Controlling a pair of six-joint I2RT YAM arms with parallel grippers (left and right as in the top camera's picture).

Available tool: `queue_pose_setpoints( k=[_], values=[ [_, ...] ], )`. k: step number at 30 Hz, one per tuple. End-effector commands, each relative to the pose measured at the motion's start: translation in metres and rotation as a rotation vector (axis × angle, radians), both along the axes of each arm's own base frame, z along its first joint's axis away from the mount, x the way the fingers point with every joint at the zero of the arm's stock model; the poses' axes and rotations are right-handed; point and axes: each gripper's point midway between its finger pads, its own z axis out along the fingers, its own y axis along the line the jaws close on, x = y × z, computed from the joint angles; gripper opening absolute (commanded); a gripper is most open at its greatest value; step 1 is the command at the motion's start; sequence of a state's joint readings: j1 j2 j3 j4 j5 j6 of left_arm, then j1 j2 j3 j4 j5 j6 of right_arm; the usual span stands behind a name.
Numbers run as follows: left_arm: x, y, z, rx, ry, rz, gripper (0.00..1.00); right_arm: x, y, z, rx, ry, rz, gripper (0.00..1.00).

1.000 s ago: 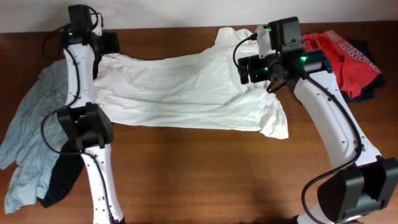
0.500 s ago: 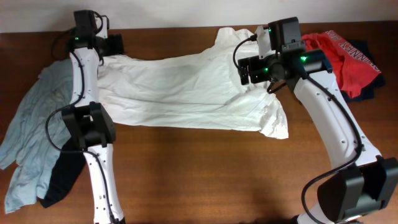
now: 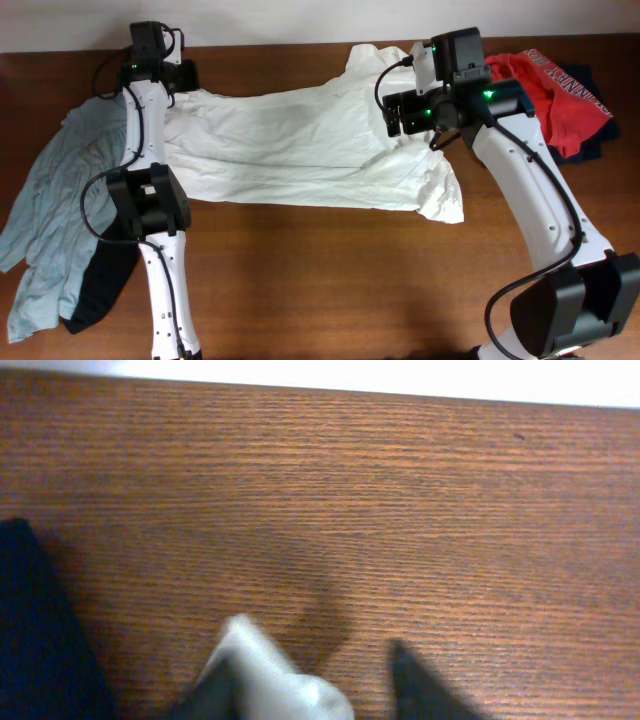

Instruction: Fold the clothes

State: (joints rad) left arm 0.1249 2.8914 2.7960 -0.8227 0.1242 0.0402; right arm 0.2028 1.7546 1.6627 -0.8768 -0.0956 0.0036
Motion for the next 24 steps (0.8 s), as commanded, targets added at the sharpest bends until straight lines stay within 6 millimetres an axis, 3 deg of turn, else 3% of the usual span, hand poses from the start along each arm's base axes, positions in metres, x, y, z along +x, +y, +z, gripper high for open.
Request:
queue_pose_setpoints(
  k=[1,3,8,12,13,18,20,24],
  values=[
    [-0.001,-0.001,-0.007,0.000,0.009,-0.006,0.13,0.003,0.002,0.007,0.005,-0.017,0.003,0.98],
    [-0.002,-0.001,-0.008,-0.001,0.014,-0.006,0.04,0.004,0.002,0.007,0.005,-0.018,0.003,0.98],
    [-0.005,-0.001,0.004,-0.006,0.020,0.001,0.00,0.005,0.002,0.008,0.006,-0.024,0.002,0.98],
    [-0.011,-0.002,0.041,-0.005,0.006,0.000,0.00,0.010,0.002,0.012,0.008,-0.050,0.001,0.97],
    [-0.015,-0.002,0.064,-0.003,-0.006,0.000,0.00,0.015,0.003,0.016,0.013,-0.075,0.001,0.97],
    [-0.036,-0.005,0.122,-0.001,-0.024,0.000,0.00,0.027,0.004,0.026,0.012,-0.141,0.014,0.97],
    [-0.046,-0.007,0.138,-0.001,-0.020,0.000,0.00,0.032,0.004,0.030,0.009,-0.170,0.012,0.97],
    [-0.061,-0.008,0.149,-0.005,0.012,0.000,0.00,0.042,0.004,0.032,-0.008,-0.212,0.024,0.97]
  ],
)
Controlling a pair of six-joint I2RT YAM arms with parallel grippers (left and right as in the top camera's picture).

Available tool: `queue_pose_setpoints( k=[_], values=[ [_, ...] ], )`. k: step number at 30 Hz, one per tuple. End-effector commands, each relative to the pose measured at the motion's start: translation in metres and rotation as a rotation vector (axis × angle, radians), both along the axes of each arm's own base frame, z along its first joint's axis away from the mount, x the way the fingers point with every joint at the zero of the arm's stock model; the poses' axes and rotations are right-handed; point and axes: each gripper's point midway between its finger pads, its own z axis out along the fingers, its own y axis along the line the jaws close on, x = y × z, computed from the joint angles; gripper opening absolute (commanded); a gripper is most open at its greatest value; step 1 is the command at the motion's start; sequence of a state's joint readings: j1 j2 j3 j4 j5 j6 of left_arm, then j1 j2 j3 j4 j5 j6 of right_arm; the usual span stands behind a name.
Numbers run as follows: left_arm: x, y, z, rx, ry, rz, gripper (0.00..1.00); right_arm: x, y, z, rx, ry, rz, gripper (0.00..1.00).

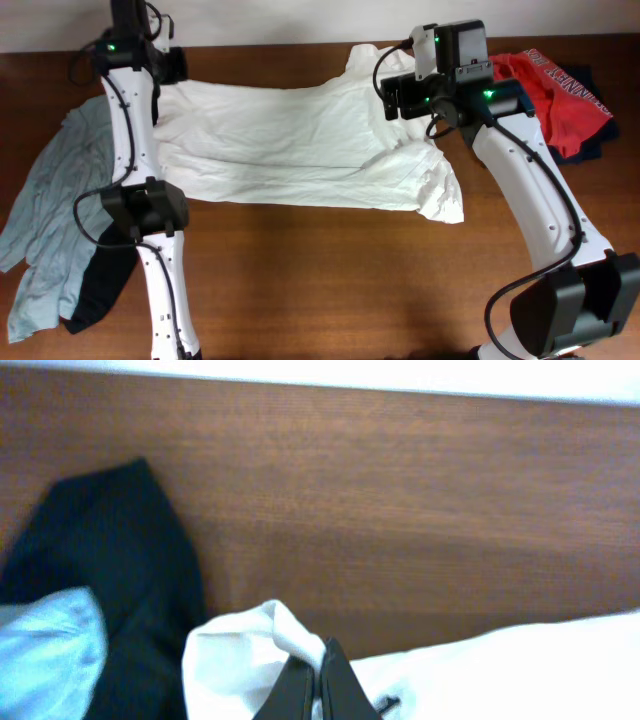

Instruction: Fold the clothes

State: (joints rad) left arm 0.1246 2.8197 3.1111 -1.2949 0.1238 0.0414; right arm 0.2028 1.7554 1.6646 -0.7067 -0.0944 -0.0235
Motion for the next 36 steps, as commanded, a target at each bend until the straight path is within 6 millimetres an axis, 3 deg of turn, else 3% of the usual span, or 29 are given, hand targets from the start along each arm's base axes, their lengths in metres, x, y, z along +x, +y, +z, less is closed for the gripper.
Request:
queue_pose_setpoints(
  k=[1,7,16,21,28,30,33,36],
  values=[
    [-0.010,-0.002,0.050,0.004,-0.061,0.001,0.00,0.013,-0.003,0.004,-0.027,-0.043,-0.002,0.97],
    [-0.025,-0.004,0.042,-0.006,0.010,0.001,0.00,0.050,-0.010,-0.020,-0.023,-0.080,-0.031,0.94],
    [-0.044,-0.006,0.032,-0.017,0.098,0.001,0.00,0.115,-0.024,-0.077,0.025,-0.163,-0.109,0.94],
    [-0.054,-0.011,0.027,-0.021,0.144,-0.005,0.00,0.145,-0.047,-0.111,0.067,-0.207,-0.243,0.91],
    [-0.054,-0.012,0.026,0.013,0.150,0.000,0.00,0.161,-0.062,-0.147,0.095,-0.211,-0.306,0.84],
    [-0.052,-0.010,0.026,0.034,0.145,0.007,0.00,0.157,-0.064,-0.149,0.076,-0.158,-0.305,0.84],
    [-0.049,-0.015,0.028,0.041,0.132,0.000,0.00,0.156,-0.070,-0.118,0.028,-0.070,-0.285,0.85],
    [-0.048,-0.020,0.028,0.045,0.131,-0.008,0.00,0.163,-0.073,-0.083,0.008,-0.089,-0.268,0.86]
  ],
)
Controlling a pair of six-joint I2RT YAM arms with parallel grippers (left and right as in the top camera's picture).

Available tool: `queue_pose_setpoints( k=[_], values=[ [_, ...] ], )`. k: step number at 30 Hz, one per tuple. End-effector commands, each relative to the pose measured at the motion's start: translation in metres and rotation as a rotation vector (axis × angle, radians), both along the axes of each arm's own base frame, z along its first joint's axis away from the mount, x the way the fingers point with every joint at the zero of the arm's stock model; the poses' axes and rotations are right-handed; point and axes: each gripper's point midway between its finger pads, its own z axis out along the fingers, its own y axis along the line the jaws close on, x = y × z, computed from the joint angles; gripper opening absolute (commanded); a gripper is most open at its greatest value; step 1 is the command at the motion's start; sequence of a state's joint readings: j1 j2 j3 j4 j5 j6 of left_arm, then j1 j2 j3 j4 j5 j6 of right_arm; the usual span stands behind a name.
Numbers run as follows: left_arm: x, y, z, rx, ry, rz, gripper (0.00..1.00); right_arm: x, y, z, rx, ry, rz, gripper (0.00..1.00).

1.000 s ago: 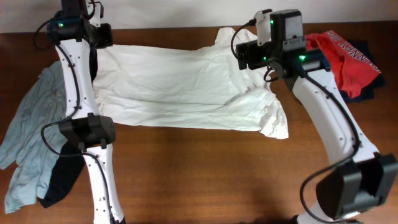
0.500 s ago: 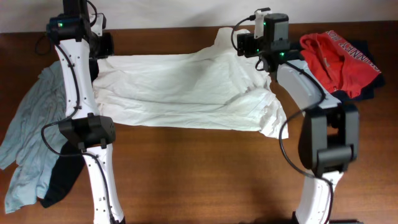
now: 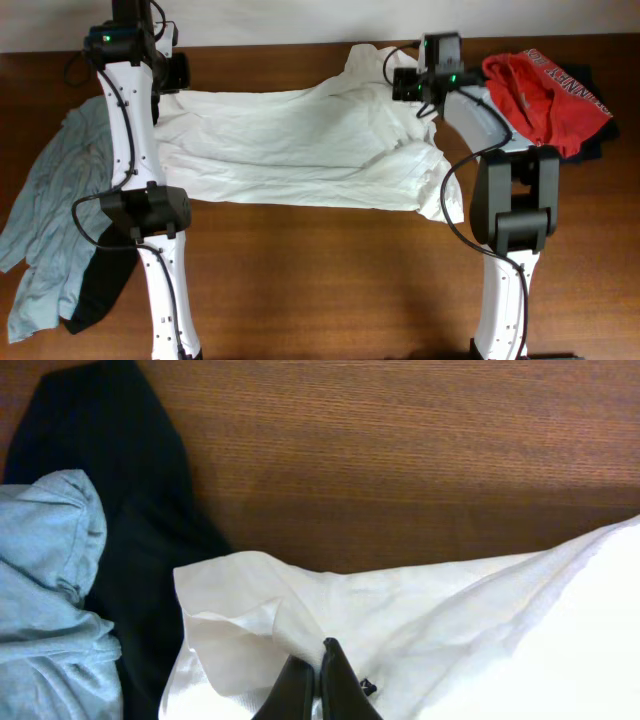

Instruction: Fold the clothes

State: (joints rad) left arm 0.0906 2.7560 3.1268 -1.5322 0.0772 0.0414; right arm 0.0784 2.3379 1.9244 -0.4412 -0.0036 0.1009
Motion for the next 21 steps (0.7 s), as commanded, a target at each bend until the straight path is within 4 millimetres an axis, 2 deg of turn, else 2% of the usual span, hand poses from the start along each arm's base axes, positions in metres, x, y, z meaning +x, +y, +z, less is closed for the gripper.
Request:
queue_pose_setpoints(
  k=[1,3,5,11,13,21],
  values=[
    [0.001,-0.004,0.014,0.021,-0.030,-0.002,0.00,0.031,-0.008,0.085,-0.023,-0.165,0.010,0.86],
    [0.001,-0.007,0.014,0.021,-0.031,-0.007,0.00,0.037,-0.006,0.086,-0.013,-0.174,0.017,0.85],
    [0.002,-0.010,0.014,0.021,-0.034,-0.012,0.00,0.041,-0.004,0.076,0.001,-0.170,0.029,0.84],
    [0.004,-0.020,0.015,0.022,-0.039,-0.030,0.00,0.054,0.003,0.018,0.013,-0.136,0.042,0.80],
    [0.005,-0.022,0.015,0.025,-0.042,-0.034,0.00,0.060,0.004,0.005,0.028,-0.146,0.029,0.80],
    [0.006,-0.020,0.016,0.072,-0.048,-0.023,0.00,0.073,0.013,-0.016,0.031,-0.190,0.040,0.78]
  ],
)
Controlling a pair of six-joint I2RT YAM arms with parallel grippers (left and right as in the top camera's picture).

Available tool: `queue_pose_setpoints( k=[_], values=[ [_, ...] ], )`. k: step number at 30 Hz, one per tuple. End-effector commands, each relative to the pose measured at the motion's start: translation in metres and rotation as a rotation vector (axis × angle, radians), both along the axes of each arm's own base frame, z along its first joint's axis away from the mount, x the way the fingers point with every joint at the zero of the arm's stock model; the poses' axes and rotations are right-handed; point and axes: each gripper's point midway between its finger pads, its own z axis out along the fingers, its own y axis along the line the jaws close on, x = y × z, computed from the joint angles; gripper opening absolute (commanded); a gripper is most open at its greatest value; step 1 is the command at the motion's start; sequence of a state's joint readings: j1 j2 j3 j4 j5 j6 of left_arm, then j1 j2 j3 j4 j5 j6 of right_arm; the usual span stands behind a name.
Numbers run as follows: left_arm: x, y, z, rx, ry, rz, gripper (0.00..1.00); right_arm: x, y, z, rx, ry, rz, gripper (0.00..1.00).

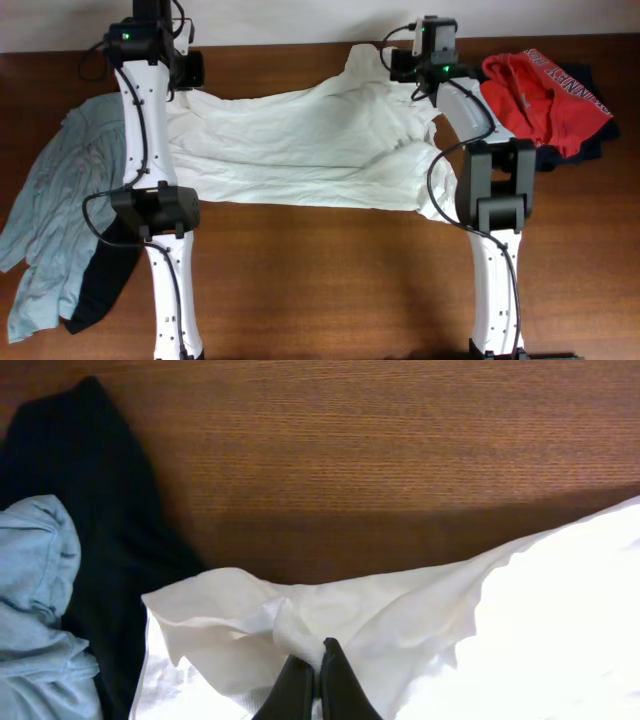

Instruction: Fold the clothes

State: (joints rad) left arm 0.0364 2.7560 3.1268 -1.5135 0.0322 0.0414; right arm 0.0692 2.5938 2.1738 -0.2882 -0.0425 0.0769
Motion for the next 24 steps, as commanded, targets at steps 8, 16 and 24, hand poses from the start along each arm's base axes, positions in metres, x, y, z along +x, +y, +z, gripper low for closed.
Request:
queue_pose_setpoints(
  k=[8,16,24],
  values=[
    [0.001,0.003,0.014,0.029,-0.034,0.013,0.00,0.006,0.012,-0.020,-0.003,-0.015,0.002,0.75],
    [0.003,0.003,0.015,0.030,-0.040,0.013,0.00,0.007,0.009,-0.034,-0.021,-0.010,-0.017,0.73],
    [0.003,0.003,0.015,0.030,-0.040,0.013,0.00,0.015,0.004,-0.026,-0.033,-0.060,-0.040,0.55]
  ],
)
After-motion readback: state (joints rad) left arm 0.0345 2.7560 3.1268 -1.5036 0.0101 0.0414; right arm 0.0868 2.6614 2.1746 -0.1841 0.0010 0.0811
